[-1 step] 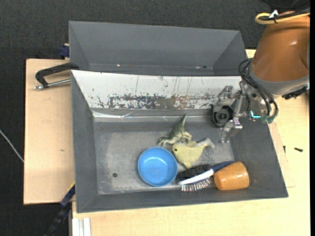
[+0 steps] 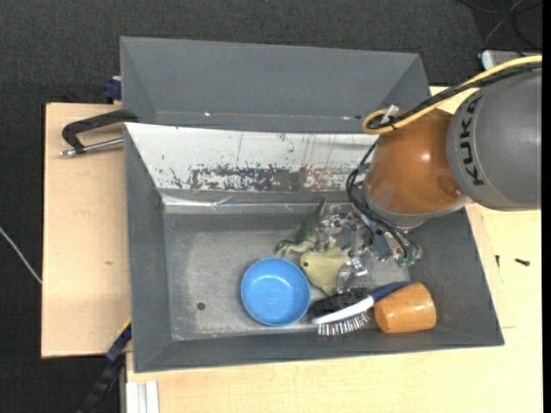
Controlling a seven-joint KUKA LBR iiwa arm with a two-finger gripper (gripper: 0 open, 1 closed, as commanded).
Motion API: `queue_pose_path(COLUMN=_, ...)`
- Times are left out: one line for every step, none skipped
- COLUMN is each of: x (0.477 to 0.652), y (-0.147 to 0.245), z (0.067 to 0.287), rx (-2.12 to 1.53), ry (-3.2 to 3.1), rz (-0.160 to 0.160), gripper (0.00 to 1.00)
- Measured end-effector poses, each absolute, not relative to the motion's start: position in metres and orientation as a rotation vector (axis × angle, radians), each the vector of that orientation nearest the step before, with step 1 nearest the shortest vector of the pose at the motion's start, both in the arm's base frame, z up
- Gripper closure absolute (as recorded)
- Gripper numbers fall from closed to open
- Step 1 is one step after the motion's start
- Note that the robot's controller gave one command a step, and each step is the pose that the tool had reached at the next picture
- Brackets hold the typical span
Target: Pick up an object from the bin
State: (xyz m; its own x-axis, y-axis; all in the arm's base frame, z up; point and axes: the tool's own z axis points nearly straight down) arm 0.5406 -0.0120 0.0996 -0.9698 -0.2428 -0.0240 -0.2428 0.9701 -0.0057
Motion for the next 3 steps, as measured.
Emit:
queue_pose_path(x=0.546, y=-0.015, z=0.102, rx=-0.202, ry=3.131, rz=0.006, gripper=0.0)
queue_pose_path(x=0.549, y=-0.014, z=0.109, rx=-0.146, ry=3.146, rz=0.006, gripper=0.0)
queue_pose_path(x=0.55, y=-0.016, z=0.096, rx=0.003, ry=3.131, rz=0.009, gripper=0.0)
